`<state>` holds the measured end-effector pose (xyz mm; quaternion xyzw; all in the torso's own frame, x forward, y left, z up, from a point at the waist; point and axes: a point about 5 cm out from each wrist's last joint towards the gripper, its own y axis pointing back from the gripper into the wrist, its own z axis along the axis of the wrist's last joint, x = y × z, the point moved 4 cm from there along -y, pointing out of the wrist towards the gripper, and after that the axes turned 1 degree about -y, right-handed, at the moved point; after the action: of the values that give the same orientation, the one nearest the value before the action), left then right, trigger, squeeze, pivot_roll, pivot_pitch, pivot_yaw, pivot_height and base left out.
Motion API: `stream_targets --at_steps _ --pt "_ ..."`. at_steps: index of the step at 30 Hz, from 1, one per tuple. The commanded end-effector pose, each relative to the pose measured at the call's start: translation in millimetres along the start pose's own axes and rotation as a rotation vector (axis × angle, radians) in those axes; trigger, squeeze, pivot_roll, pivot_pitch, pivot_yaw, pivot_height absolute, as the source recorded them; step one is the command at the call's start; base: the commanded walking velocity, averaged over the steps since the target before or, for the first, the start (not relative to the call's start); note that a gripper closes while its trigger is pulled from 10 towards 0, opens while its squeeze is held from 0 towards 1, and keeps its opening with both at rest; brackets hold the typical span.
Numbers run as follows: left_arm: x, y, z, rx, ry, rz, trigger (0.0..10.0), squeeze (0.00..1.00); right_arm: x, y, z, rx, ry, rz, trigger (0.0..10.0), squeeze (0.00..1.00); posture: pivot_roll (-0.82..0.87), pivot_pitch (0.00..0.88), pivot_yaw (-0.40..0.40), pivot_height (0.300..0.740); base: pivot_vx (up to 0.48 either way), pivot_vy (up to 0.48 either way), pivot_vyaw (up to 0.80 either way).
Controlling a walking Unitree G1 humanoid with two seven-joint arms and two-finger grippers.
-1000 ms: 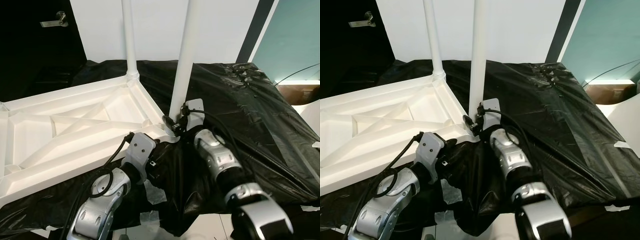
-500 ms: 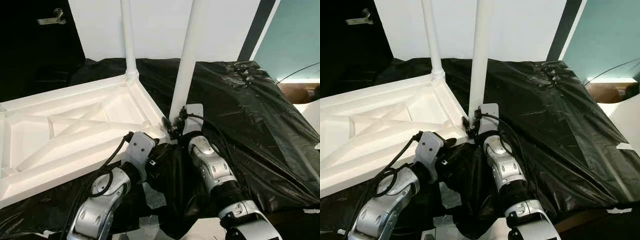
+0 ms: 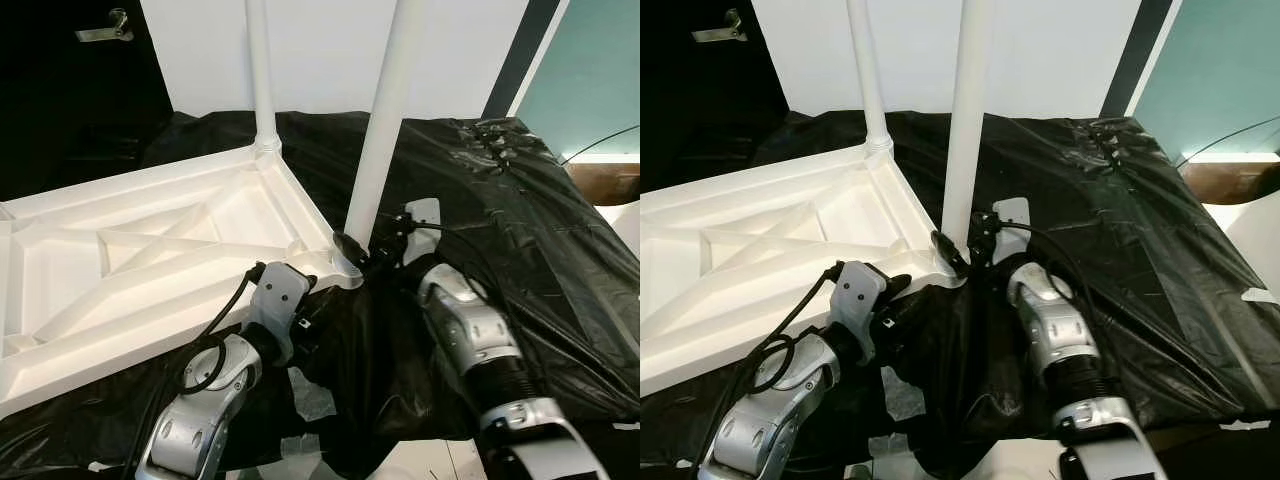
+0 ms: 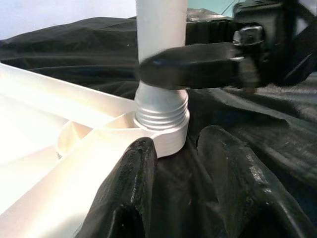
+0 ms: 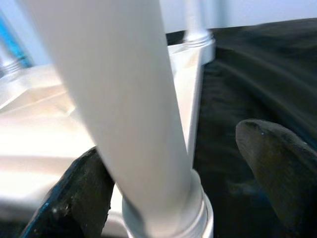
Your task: Building children table
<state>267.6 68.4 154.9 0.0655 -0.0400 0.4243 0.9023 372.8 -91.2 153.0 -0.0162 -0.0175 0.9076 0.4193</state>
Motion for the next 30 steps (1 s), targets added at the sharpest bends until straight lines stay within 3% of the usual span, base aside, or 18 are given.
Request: stream_targets --at_steps 1,7,12,18,19,20,21,30 --pt "1.0 0.7 3.9 -0.011 -0.002 0.010 10.0 0.00 -3.4 0.9 -0.3 0.011 0.018 0.078 10.0 0.00 0.12 0.035 -0.064 0.740 0.000 0.000 0.00" --pt "4.2 0.9 4.0 -0.012 -0.005 0.016 10.0 0.00 -3.0 -4.5 0.6 0.056 0.044 0.185 10.0 0.00 0.13 0.021 -0.064 0.740 0.000 0.000 0.00" --pt "8.0 1.2 5.8 -0.019 -0.004 0.035 10.0 0.00 4.7 -19.2 -0.2 0.149 0.105 0.324 10.0 0.00 0.14 0.005 -0.055 0.740 0.000 0.000 0.00" --pt "4.7 -1.0 6.3 -0.022 -0.002 0.029 10.0 0.00 7.6 -23.5 -2.1 0.186 0.137 0.376 10.0 0.00 0.14 0.001 -0.056 0.740 0.000 0.000 0.00" --pt "3.1 -1.4 6.0 -0.020 -0.004 0.024 10.0 0.00 7.3 -24.1 -2.7 0.197 0.150 0.388 3.9 0.00 0.15 0.000 -0.056 0.740 0.000 0.000 0.00" --pt "3.1 -1.4 6.0 -0.020 -0.004 0.024 10.0 0.00 7.3 -24.1 -2.7 0.197 0.150 0.388 3.9 0.00 0.15 0.000 -0.056 0.740 0.000 0.000 0.00" --pt "1.9 -1.7 5.7 -0.018 -0.005 0.020 10.0 0.00 6.5 -24.6 -3.4 0.209 0.165 0.394 0.0 0.00 0.15 0.000 -0.057 0.740 0.000 0.000 0.00" --pt "-2.4 -1.4 0.2 0.006 -0.015 0.007 10.0 0.00 1.4 -20.0 -9.2 0.242 0.169 0.416 0.0 0.00 0.15 0.002 -0.058 0.740 0.000 0.000 0.00"
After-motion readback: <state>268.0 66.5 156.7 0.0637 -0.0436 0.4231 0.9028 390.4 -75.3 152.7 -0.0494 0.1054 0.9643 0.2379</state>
